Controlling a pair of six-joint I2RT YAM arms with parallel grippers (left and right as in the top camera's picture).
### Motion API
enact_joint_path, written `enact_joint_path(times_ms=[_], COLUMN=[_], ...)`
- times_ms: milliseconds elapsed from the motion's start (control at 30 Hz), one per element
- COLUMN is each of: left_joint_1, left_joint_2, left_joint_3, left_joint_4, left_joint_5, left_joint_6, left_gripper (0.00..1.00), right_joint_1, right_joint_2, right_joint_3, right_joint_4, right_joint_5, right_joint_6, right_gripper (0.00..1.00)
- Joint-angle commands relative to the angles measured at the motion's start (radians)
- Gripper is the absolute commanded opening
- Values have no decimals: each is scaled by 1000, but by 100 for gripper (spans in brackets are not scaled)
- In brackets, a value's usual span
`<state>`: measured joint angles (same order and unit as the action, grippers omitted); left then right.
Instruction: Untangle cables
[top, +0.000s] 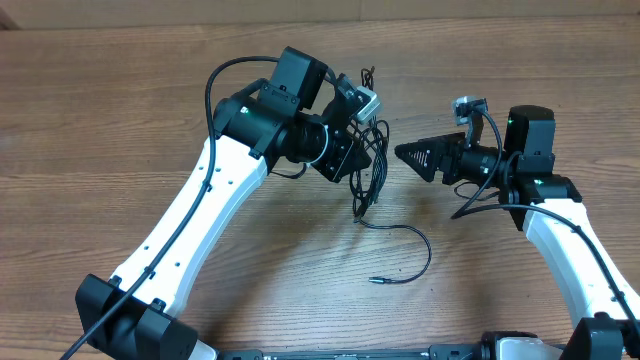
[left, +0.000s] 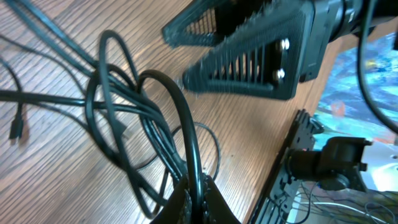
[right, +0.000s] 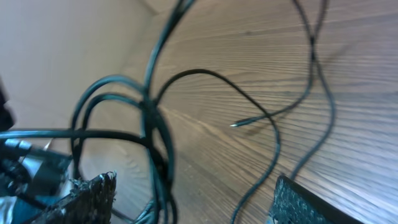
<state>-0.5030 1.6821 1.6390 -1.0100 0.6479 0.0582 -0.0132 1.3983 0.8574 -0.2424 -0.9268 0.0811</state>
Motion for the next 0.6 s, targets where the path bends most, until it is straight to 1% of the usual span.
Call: enact_joint_path(times_ms=[0,100,167,233,333,500,567], left_joint_1=[-2,-6,-18,-34,-54,-92,-99], left_joint_2=[-20,-20,-20,-20,-20,-20,-20], left_joint_3=[19,19,19,19,19,19,19], left_joint_4=[21,23,19,19,19,19,16], left_joint_5=[76,91,106,112,112,113,117], left_joint_6=[-14,-14,-14,-13,-13,-13,-13], left_gripper=[4,4,4,4,4,4,4], right_joint_1=[0,13,14,14,14,14,14], right_joint_2=[1,1,1,1,1,1,1], right_joint_3=[6,6,6,6,6,6,6], right_joint_4=[11,24,39,53,54,62,74], right_joint_5=[-109,-114,-103,-14,61,79,157], right_joint_6=[-91,-90,-89,-56,-40,-35,-10], right_gripper=[79,79,75,70,71,71,71])
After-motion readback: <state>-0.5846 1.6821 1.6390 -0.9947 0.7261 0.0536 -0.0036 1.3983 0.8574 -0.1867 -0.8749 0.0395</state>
